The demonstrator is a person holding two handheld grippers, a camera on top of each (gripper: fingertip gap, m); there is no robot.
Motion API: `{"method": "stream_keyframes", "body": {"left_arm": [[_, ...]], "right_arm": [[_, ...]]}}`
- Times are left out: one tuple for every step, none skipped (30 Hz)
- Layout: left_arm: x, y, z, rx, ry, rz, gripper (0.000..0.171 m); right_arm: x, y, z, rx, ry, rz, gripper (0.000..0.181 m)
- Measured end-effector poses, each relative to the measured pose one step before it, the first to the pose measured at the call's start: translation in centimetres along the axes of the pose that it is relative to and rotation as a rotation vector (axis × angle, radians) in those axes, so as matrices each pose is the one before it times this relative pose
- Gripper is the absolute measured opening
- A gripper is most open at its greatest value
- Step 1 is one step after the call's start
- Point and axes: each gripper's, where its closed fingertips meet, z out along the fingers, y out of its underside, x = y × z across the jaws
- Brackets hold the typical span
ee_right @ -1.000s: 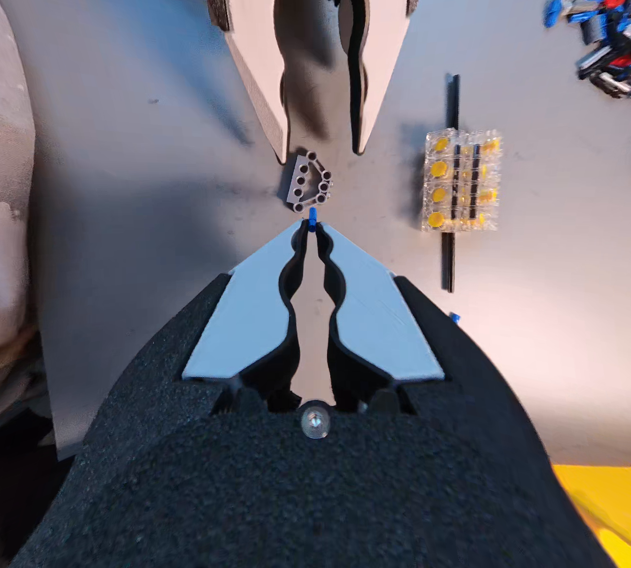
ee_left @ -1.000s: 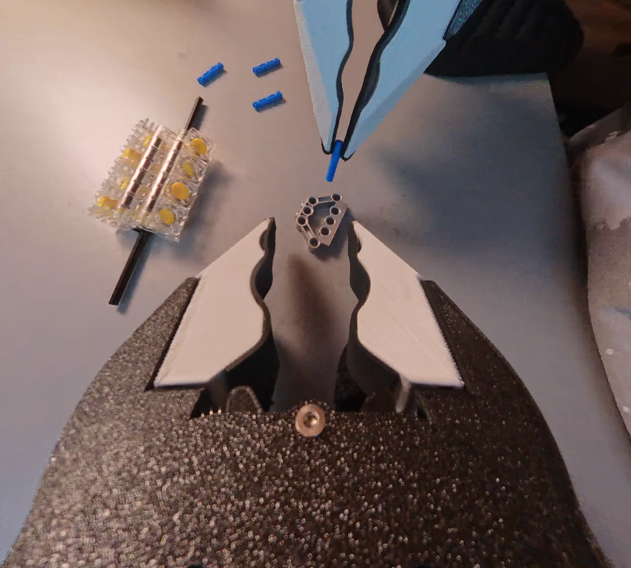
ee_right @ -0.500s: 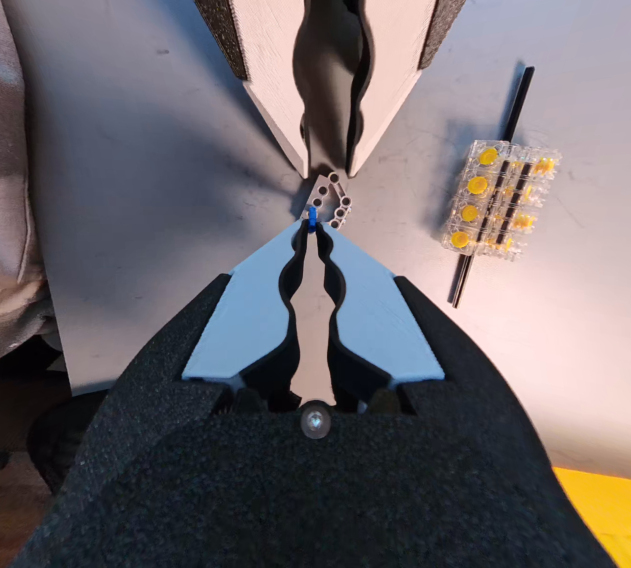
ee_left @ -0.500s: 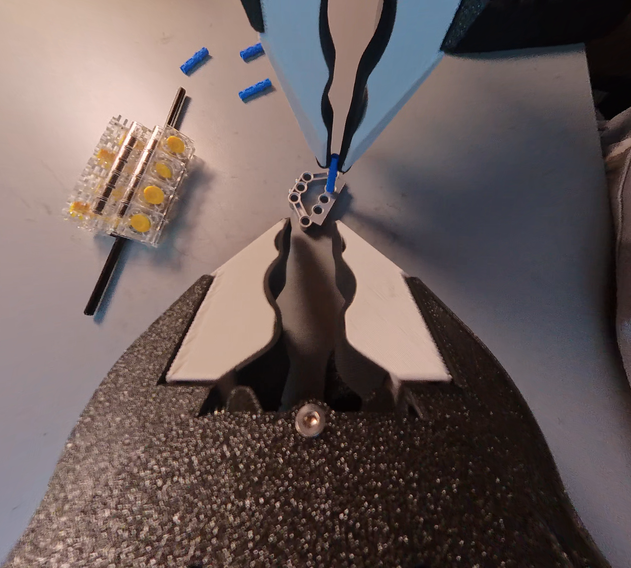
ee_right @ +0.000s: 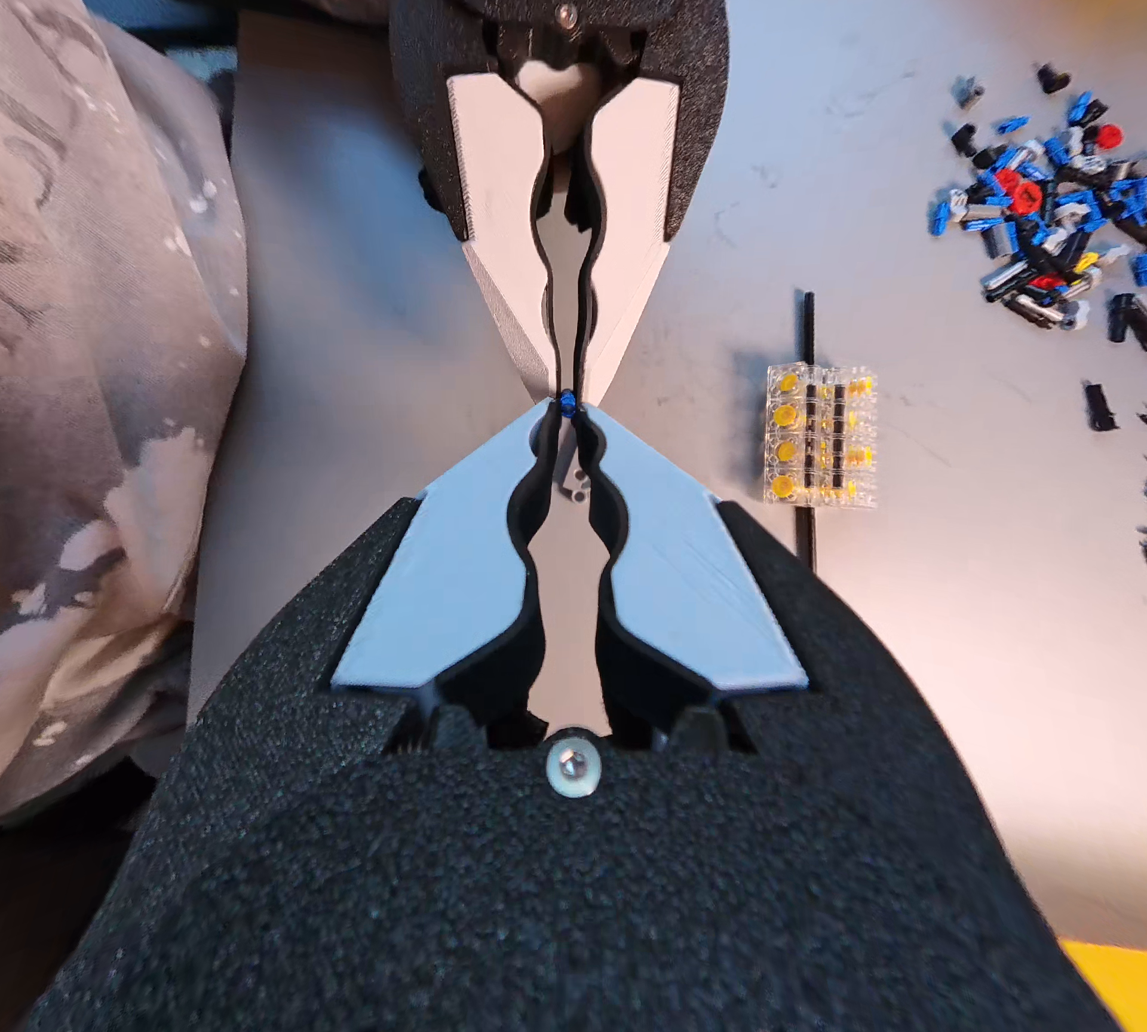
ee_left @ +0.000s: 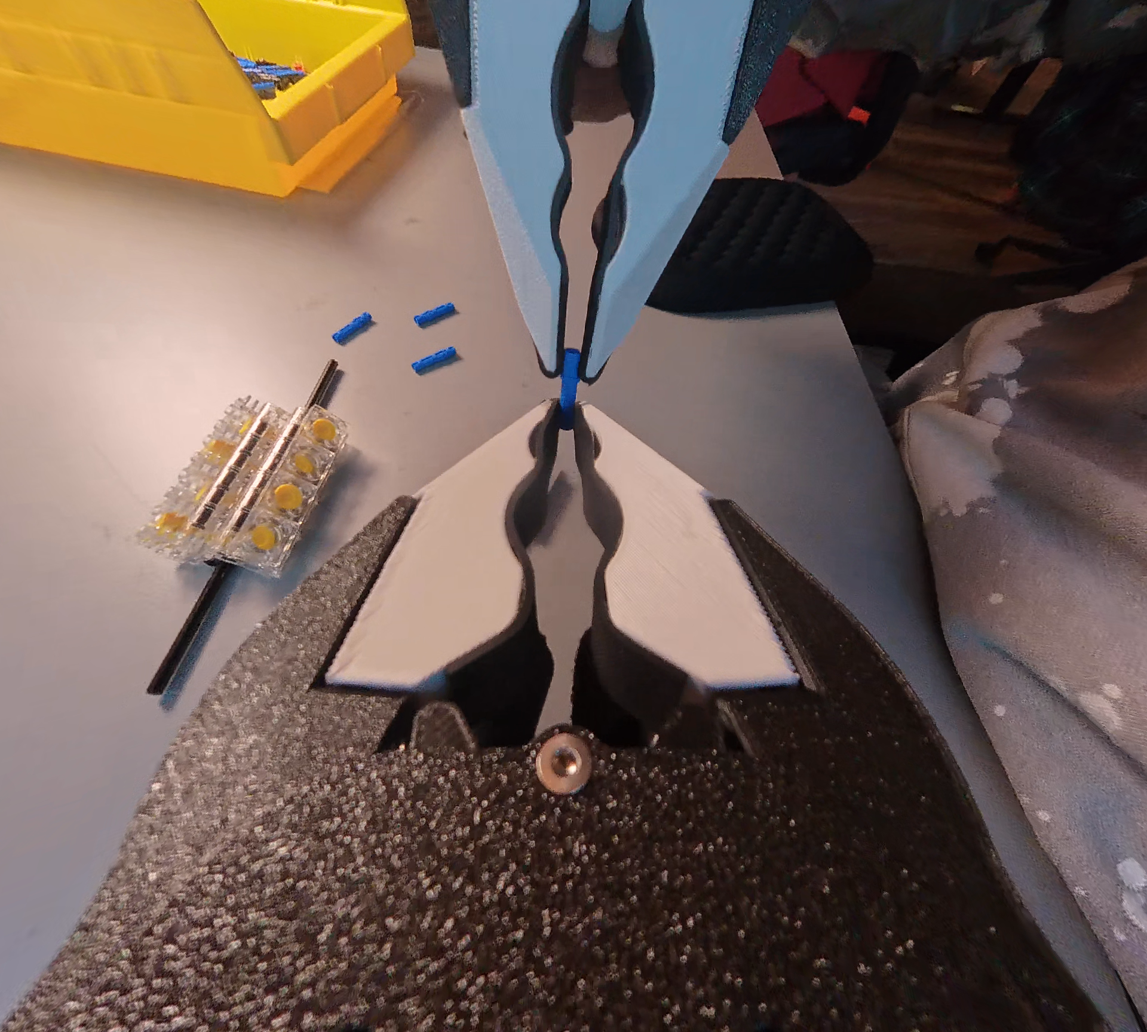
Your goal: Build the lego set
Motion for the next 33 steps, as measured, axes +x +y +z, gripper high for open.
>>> {"method": "stream_keyframes", "body": {"left_arm": [[0.000,-0.298,-0.128,0.01391,-0.0008,0.0013,0.002],[-0.018,-0.250,-0.103,0.01149,-0.0023,0.0012,0.002],[-0.010,-0.179,-0.070,0.00956,-0.0013,0.0000,0.002],[0.002,-0.120,-0.033,0.00598,-0.0010,-0.0010,0.002],[0.000,-0.041,-0.007,0.00224,-0.0017,0.0019,0.002],[0.026,0.004,0.027,-0.00060,-0.0011,0.0043,0.002],[0.038,0.033,0.038,-0.00166,-0.0006,0.0028,0.002],[0.023,0.018,0.034,-0.00041,-0.0010,0.0016,0.002],[0.025,0.012,0.011,-0.00024,0.0004,0.0010,0.002],[0.037,0.026,0.017,-0.00173,0.0022,0.0010,0.002],[0.030,0.028,0.014,-0.00160,0.0000,0.0020,0.002],[0.018,0.043,0.028,-0.00331,-0.0011,0.0035,0.002],[0.002,0.063,0.025,-0.00410,-0.0018,0.0042,0.002],[-0.001,0.019,0.010,-0.00173,-0.0018,0.0029,0.002],[0.035,0.008,-0.011,-0.00035,0.0024,-0.0008,0.002],[0.024,0.019,0.004,-0.00102,0.0026,-0.0009,0.002],[-0.010,0.030,0.004,-0.00174,-0.0010,0.0018,0.002],[0.008,0.043,0.020,-0.00240,-0.0003,0.0019,0.002],[0.036,0.019,0.020,-0.00132,0.0016,0.0000,0.002],[0.041,0.016,0.034,-0.00048,0.0012,0.0001,0.002],[0.038,0.051,0.037,-0.00280,0.0020,0.0001,0.002],[0.002,0.061,0.026,-0.00248,0.0000,0.0000,0.002],[-0.015,0.042,0.019,-0.00166,0.0001,-0.0011,0.002],[-0.004,0.033,0.015,-0.00096,0.0016,-0.0035,0.002],[-0.033,0.047,0.011,-0.00137,0.0007,-0.0062,0.002],[-0.062,0.080,0.016,-0.00390,0.0000,-0.0102,0.002],[-0.190,0.133,-0.016,-0.00586,-0.0064,-0.0068,0.003],[-0.318,0.238,-0.054,-0.01062,-0.0148,0.0024,0.008],[-0.426,0.408,-0.031,-0.02043,-0.0185,0.0056,0.017],[-0.415,0.577,0.039,-0.02963,-0.0122,0.0015,0.025],[-0.380,0.631,0.146,-0.03296,-0.0080,-0.0015,0.030],[-0.302,0.540,0.264,-0.02817,-0.0055,0.0032,0.033],[-0.149,0.447,0.346,-0.02810,0.0003,0.0102,0.036]], "right_arm": [[0.050,-0.280,-0.219,0.0311,0.0070,0.0123,0.003],[0.086,-0.221,-0.183,0.0269,0.0100,0.0130,0.003],[0.051,-0.151,-0.142,0.0210,0.0091,0.0108,0.003],[0.022,-0.087,-0.102,0.0150,0.0093,0.0057,0.003],[0.022,-0.032,-0.051,0.0093,0.0100,0.0012,0.003],[-0.023,0.014,-0.021,0.0043,0.0066,0.0010,0.003],[-0.054,0.033,0.010,0.0014,0.0025,0.0015,0.004],[-0.018,0.034,0.013,0.0028,0.0032,0.0013,0.004],[-0.027,0.001,0.014,0.0036,0.0011,0.0022,0.004],[-0.045,0.039,0.006,0.0014,-0.0017,0.0036,0.004],[-0.044,0.052,0.009,-0.0007,-0.0033,0.0032,0.004],[-0.023,0.057,0.020,-0.0010,-0.0014,-0.0002,0.004],[-0.021,0.051,0.033,-0.0019,-0.0015,-0.0023,0.004],[-0.007,0.043,0.025,-0.0017,0.0007,-0.0031,0.004],[-0.009,-0.003,0.018,-0.0001,-0.0007,-0.0023,0.004],[-0.054,0.002,0.014,-0.0003,-0.0036,-0.0005,0.004],[-0.003,0.019,0.032,-0.0010,-0.0010,0.0010,0.004],[-0.006,0.023,0.039,-0.0007,-0.0005,-0.0007,0.004],[-0.042,0.041,0.052,-0.0011,-0.0026,-0.0010,0.004],[-0.032,0.053,0.059,-0.0018,-0.0023,-0.0001,0.004],[-0.057,0.052,0.049,-0.0022,-0.0043,-0.0004,0.004],[-0.034,0.070,0.049,-0.0028,-0.0034,-0.0006,0.004],[0.024,0.033,0.029,-0.0007,0.0008,-0.0015,0.004],[0.001,0.029,0.035,-0.0009,-0.0008,-0.0008,0.004],[0.021,0.008,0.024,-0.0005,0.0004,-0.0011,0.004],[0.055,0.087,0.034,-0.0049,0.0009,0.0002,0.004],[0.072,0.175,0.052,-0.0101,0.0007,0.0034,0.003],[0.113,0.285,0.051,-0.0160,0.0011,0.0031,0.003],[0.101,0.424,0.056,-0.0229,-0.0030,0.0029,0.003],[0.231,0.676,0.134,-0.0361,0.0039,0.0029,0.003],[0.376,0.918,0.258,-0.0484,0.0149,-0.0063,0.003],[0.153,0.878,0.392,-0.0429,0.0021,-0.0049,0.003],[0.036,0.710,0.469,-0.0334,-0.0041,0.0021,0.003]]}}
